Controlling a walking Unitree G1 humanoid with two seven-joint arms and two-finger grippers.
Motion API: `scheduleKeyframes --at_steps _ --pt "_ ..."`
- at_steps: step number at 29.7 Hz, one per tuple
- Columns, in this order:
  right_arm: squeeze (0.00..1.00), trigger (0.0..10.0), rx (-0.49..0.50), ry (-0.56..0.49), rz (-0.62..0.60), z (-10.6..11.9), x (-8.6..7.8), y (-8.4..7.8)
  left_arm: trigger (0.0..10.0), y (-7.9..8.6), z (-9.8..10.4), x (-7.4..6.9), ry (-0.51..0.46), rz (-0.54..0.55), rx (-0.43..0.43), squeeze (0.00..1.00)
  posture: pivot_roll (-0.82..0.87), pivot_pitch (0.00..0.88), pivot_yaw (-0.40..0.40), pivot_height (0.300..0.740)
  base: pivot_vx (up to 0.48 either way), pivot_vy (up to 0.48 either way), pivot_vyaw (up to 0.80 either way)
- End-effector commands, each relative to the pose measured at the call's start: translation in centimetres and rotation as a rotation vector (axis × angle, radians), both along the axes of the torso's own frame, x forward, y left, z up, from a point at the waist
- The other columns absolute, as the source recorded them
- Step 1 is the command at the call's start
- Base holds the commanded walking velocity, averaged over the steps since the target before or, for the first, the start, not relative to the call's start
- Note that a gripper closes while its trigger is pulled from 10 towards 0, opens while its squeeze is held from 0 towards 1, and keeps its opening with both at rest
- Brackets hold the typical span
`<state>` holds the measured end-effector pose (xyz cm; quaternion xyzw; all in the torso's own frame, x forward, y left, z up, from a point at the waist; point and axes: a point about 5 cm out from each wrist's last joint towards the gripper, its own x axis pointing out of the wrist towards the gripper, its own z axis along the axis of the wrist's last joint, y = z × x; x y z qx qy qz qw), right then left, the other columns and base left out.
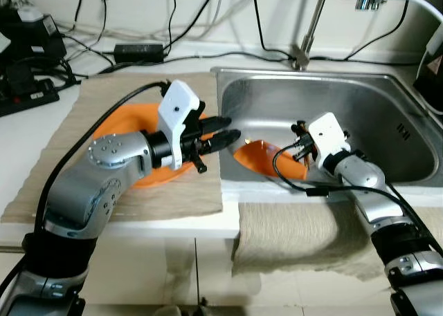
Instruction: Kitchen organization
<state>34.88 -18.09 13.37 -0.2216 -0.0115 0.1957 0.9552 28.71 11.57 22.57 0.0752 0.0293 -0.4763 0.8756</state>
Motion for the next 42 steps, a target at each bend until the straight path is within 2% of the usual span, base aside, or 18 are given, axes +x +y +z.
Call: scheduleKeyframes --at_steps 1,3,4,5,7,8,17,18,21,22,27,32,33,34,35,36,37,42 --pt "0.13 10.0 0.02 -0.021 0.008 0.5 0.3 -0.1 10.0 -0.1 -0.2 -0.2 0.001 -0.013 0.016 0.0 -0.04 0.0 -0.029 0.74 0.0 0.0 0.0" --pt "0.53 10.0 0.028 -0.017 0.016 0.3 0.4 0.0 10.0 -0.1 -0.3 -0.3 0.003 -0.015 0.021 0.0 -0.04 0.0 -0.029 0.74 0.0 0.0 0.0" --pt "0.53 10.0 0.033 -0.016 0.017 0.2 0.4 0.0 10.0 -0.1 -0.3 -0.3 0.002 -0.015 0.022 0.0 -0.04 0.0 -0.029 0.74 0.0 0.0 0.0" --pt "0.85 10.0 0.035 -0.018 0.018 0.1 0.5 0.0 10.0 0.0 -0.4 -0.3 0.004 -0.012 0.023 0.0 -0.04 0.0 -0.028 0.74 0.0 0.0 0.0" --pt "0.87 10.0 0.038 -0.016 0.025 0.0 0.5 0.1 10.0 0.2 -0.5 -0.2 0.006 -0.001 0.034 0.0 -0.04 0.0 -0.028 0.74 0.0 0.0 0.0" --pt "0.99 10.0 0.038 -0.014 0.031 0.0 0.5 0.2 10.0 0.2 -0.5 -0.1 0.006 0.001 0.035 0.0 -0.04 0.0 -0.028 0.74 0.0 0.0 0.0" --pt "1.0 10.0 0.072 -0.068 0.062 1.0 0.8 0.6 10.0 2.3 -0.3 1.1 0.007 0.128 0.043 0.0 -0.04 0.0 -0.027 0.74 0.0 0.0 0.0" --pt "0.08 10.0 0.133 -0.098 0.081 1.9 0.8 0.9 10.0 4.4 -0.1 2.2 0.033 0.261 0.04 0.0 -0.04 0.0 -0.027 0.74 0.0 0.0 0.0" --pt "0.0 10.0 0.211 -0.105 0.134 2.8 0.6 1.6 10.0 7.8 0.1 3.3 0.063 0.45 0.039 0.0 -0.04 0.0 -0.028 0.74 0.0 0.0 0.0" --pt "0.0 10.0 0.233 -0.102 0.157 3.0 0.4 1.8 10.0 9.1 0.1 3.6 0.071 0.516 0.037 1.0 -0.04 0.0 -0.028 0.74 0.0 0.0 0.0" --pt "0.0 10.0 0.341 -0.044 0.287 3.4 -0.8 3.0 10.0 14.1 0.5 3.4 0.143 0.71 -0.07 1.0 -0.04 0.0 -0.027 0.74 0.0 0.0 0.0" --pt "0.0 10.0 0.38 -0.004 0.369 3.6 -1.8 3.7 10.0 15.5 0.4 2.8 0.228 0.735 -0.19 1.0 -0.04 0.0 -0.029 0.74 0.0 0.0 0.0" --pt "0.0 10.0 0.384 0.011 0.394 3.6 -2.1 3.9 10.0 15.9 0.0 2.7 0.254 0.75 -0.197 0.72 -0.04 0.0 -0.03 0.74 0.0 0.0 0.0" --pt "0.0 10.0 0.386 0.021 0.41 3.6 -2.3 4.0 10.0 16.2 -0.2 2.6 0.271 0.763 -0.202 0.72 -0.04 0.0 -0.031 0.74 0.0 0.0 0.0" --pt "0.0 10.0 0.385 0.031 0.425 3.5 -2.5 4.2 10.0 16.4 -0.4 2.6 0.282 0.775 -0.209 0.12 -0.04 0.0 -0.031 0.74 0.0 0.0 0.0" --pt "0.0 10.0 0.385 0.039 0.434 3.5 -2.7 4.3 10.0 16.5 -0.6 2.7 0.289 0.782 -0.216 0.12 -0.04 0.0 -0.031 0.74 0.0 0.0 0.0" --pt "0.0 10.0 0.385 0.046 0.443 3.4 -2.8 4.4 10.0 16.4 -0.8 2.6 0.306 0.774 -0.22 0.0 -0.03 0.0 -0.031 0.74 0.0 0.0 0.0" --pt "0.0 10.0 0.378 0.06 0.463 3.5 -3.1 4.6 10.0 16.6 -2.3 2.8 0.322 0.816 -0.14 0.0 -0.04 0.0 -0.029 0.74 0.0 0.0 0.0"
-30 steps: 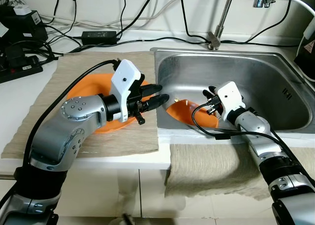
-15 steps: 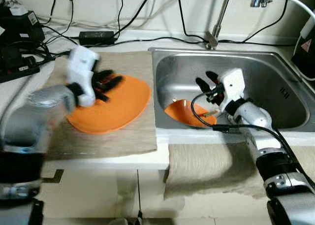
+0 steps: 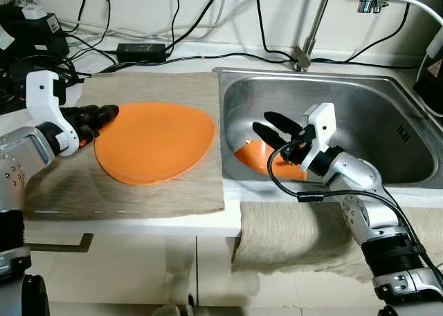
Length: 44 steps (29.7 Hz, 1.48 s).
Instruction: Kitchen organization
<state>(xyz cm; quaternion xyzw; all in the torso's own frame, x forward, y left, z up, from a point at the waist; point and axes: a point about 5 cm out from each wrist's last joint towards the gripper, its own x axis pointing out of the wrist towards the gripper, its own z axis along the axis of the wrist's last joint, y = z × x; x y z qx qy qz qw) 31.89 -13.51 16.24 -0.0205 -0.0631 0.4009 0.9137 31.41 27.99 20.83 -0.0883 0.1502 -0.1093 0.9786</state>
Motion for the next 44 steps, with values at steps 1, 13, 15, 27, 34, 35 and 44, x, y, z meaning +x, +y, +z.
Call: scheduleKeyframes --at_steps 1,13,15,27,34,35,44 --pt "0.0 10.0 -0.001 -0.013 0.021 0.7 -0.2 0.0 10.0 0.3 -0.8 0.1 0.027 0.023 0.041 0.0 -0.04 0.0 -0.028 0.74 0.0 0.0 0.0" --pt "0.0 10.0 0.033 0.006 0.022 1.4 -0.4 0.0 10.0 -0.2 -2.1 0.0 0.066 -0.011 -0.02 0.0 -0.04 0.0 -0.027 0.74 0.0 0.0 0.0" --pt "0.0 10.0 0.037 0.003 0.022 1.6 -0.3 0.2 10.0 -0.1 -2.0 0.1 0.057 0.006 -0.022 0.0 -0.04 0.0 -0.028 0.74 0.0 0.0 0.0" --pt "0.0 10.0 0.086 0.019 0.05 2.4 -0.2 1.0 10.0 -1.0 -1.0 0.2 -0.005 -0.063 -0.203 0.0 -0.04 0.0 -0.034 0.74 0.0 0.0 0.0" --pt "0.0 10.0 0.156 0.063 0.098 2.9 -0.4 1.6 10.0 -1.2 -1.1 0.5 -0.009 -0.07 -0.325 0.0 -0.05 0.0 -0.036 0.74 0.0 0.0 0.0" --pt "0.0 10.0 0.157 0.07 0.111 2.9 -0.5 1.7 10.0 -1.0 -1.4 0.5 0.001 -0.053 -0.311 0.0 -0.05 0.0 -0.036 0.74 0.0 0.0 0.0" --pt "0.0 10.0 0.111 0.091 0.169 2.5 -0.8 2.4 10.0 0.4 -2.4 0.3 0.037 0.035 -0.244 0.0 -0.05 0.0 -0.045 0.74 0.0 0.0 0.0"
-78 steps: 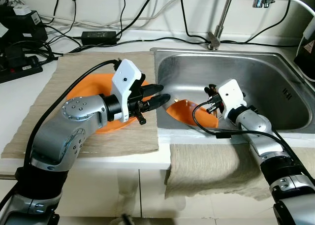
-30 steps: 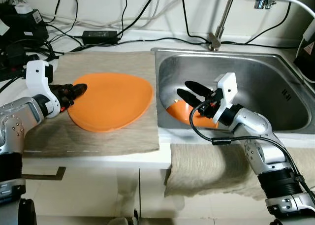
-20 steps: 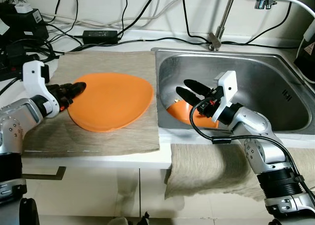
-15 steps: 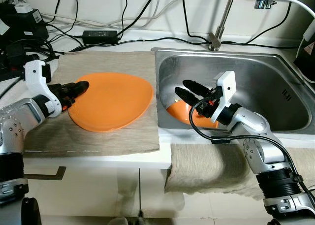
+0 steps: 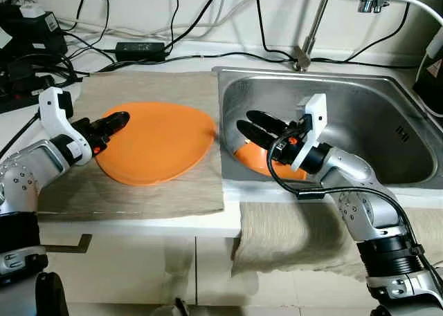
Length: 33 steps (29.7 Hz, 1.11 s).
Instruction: Kitchen organization
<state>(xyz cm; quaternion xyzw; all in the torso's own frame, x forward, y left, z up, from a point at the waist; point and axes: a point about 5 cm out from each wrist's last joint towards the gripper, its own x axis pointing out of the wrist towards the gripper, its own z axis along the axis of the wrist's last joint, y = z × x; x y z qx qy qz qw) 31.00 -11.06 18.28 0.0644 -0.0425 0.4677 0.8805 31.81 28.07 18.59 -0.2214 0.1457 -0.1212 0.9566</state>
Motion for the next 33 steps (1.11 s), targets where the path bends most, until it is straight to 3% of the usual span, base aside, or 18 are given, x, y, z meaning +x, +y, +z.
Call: scheduleKeyframes --at_steps 1,11,19,27,28,29,33 --pt "0.0 10.0 -0.016 -0.014 0.011 0.5 0.1 0.0 10.0 0.5 -0.3 -0.1 0.02 0.024 0.032 0.0 -0.05 0.0 -0.045 0.74 0.0 0.0 0.0" --pt "0.0 10.0 -0.023 0.012 -0.045 0.4 1.3 0.5 10.0 1.0 -2.6 -0.7 0.111 0.046 0.037 0.0 -0.05 0.0 -0.048 0.74 0.0 0.0 0.0" --pt "0.0 10.0 0.035 0.19 -0.028 -1.2 2.0 0.9 10.0 0.4 -5.2 -1.1 0.198 0.018 0.068 0.0 -0.05 0.0 -0.052 0.74 0.0 0.0 0.0" --pt "0.0 10.0 0.159 0.302 0.002 -1.3 2.5 1.7 10.0 0.2 -5.5 -1.3 0.203 0.006 0.061 0.0 -0.06 0.0 -0.05 0.74 0.0 0.0 0.0" --pt "0.89 10.0 0.211 0.338 0.02 -1.0 2.7 2.0 10.0 0.1 -5.6 -1.3 0.203 0.004 0.061 0.0 -0.06 0.0 -0.052 0.74 0.0 0.0 0.0" --pt "1.0 10.0 0.25 0.366 0.037 -0.7 2.9 2.4 10.0 0.1 -5.6 -1.3 0.203 0.003 0.061 0.0 -0.06 0.0 -0.052 0.74 0.0 0.0 0.0" --pt "1.0 10.0 0.324 0.438 0.067 -0.1 3.5 3.8 10.0 0.0 -5.7 -1.3 0.201 0.003 0.058 0.0 -0.06 0.0 -0.056 0.74 0.0 0.0 0.0"
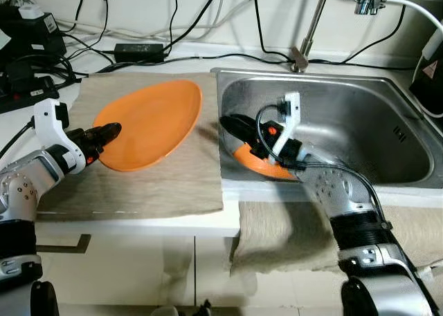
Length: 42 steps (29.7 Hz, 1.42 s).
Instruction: Kitchen organization
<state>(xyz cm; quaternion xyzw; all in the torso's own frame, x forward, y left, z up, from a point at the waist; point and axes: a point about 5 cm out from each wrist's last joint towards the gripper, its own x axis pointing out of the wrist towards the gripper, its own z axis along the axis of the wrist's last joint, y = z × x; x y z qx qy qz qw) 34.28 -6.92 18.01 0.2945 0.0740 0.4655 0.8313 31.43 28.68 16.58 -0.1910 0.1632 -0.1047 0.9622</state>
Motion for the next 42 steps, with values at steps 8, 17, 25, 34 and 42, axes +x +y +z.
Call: scheduleKeyframes --at_steps 8,17,25,34,42 --pt "0.0 10.0 -0.001 0.109 0.022 0.4 1.4 3.3 10.0 -0.7 -3.5 -1.1 0.162 -0.017 -0.013 0.0 -0.06 0.0 -0.061 0.74 0.0 0.0 0.0" --pt "0.0 10.0 -0.066 0.158 0.0 0.3 2.0 4.9 10.0 -0.9 -3.4 -1.2 0.155 -0.028 -0.012 0.0 -0.05 0.0 -0.062 0.74 0.0 0.0 0.0" --pt "0.0 10.0 -0.009 0.155 -0.067 0.9 2.9 3.3 10.0 -1.0 -3.3 -1.2 0.151 -0.028 -0.017 0.0 -0.06 0.0 -0.062 0.74 0.0 0.0 0.0" --pt "0.0 0.0 -0.021 0.205 -0.042 0.2 2.8 3.4 10.0 -1.2 -3.3 -1.0 0.15 -0.033 -0.018 0.0 -0.06 0.0 -0.06 0.74 0.0 0.0 0.0" --pt "0.0 0.0 -0.026 0.237 0.015 -0.4 2.3 4.1 10.0 -1.1 -3.2 -1.1 0.147 -0.034 -0.018 0.0 -0.05 0.0 -0.064 0.74 0.0 0.0 0.0"
